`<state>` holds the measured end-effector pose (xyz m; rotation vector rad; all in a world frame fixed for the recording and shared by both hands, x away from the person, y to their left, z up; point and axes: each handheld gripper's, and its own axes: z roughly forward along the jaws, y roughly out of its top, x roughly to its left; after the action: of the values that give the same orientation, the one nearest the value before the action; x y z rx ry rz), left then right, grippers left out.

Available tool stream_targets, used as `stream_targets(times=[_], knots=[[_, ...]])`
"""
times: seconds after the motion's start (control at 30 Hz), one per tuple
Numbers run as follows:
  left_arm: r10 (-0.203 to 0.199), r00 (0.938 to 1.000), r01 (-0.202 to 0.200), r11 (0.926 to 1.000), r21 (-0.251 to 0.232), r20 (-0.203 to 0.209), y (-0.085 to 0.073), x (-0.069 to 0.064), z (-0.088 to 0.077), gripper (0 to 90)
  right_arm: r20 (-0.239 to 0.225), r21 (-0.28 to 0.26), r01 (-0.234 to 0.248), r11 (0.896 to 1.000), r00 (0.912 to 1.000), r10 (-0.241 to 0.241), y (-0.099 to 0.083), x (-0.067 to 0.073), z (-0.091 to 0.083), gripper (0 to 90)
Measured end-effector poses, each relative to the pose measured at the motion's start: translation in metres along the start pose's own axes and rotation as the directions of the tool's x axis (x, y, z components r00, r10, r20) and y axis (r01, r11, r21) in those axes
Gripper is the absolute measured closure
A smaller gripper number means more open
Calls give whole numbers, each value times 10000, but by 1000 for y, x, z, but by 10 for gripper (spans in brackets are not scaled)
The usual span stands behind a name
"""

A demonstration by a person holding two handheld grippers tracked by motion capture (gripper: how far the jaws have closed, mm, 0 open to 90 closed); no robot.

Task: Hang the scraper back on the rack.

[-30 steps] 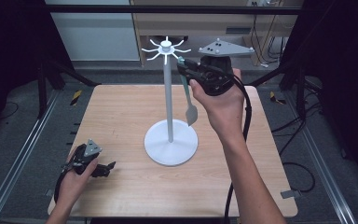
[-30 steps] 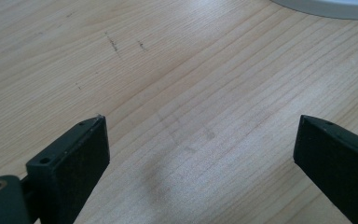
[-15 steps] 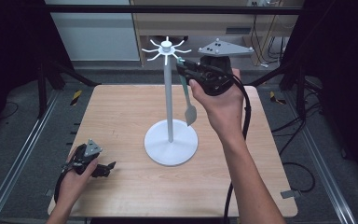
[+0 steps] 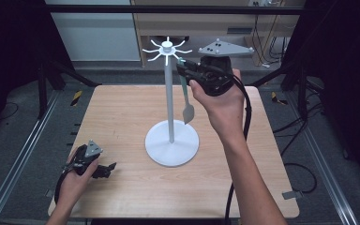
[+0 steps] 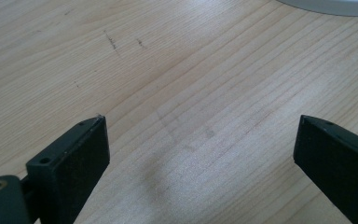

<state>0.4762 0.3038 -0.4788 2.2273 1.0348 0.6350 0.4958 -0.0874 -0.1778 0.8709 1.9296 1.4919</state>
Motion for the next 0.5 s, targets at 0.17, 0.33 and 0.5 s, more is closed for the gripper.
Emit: stream_targets(times=[0.17,0.33,0.5], knots=[[0,10000,0,10000,29,18,0,0,0,32,-12,1,-27,10000,10000,27,0,0,0,744],[-6,10000,6,10000,13,15,0,0,0,32,-33,29,-62,10000,10000,63,0,0,-1,739],[-7,10000,7,10000,12,13,0,0,0,32,-70,38,-52,10000,10000,52,-1,0,-1,735]])
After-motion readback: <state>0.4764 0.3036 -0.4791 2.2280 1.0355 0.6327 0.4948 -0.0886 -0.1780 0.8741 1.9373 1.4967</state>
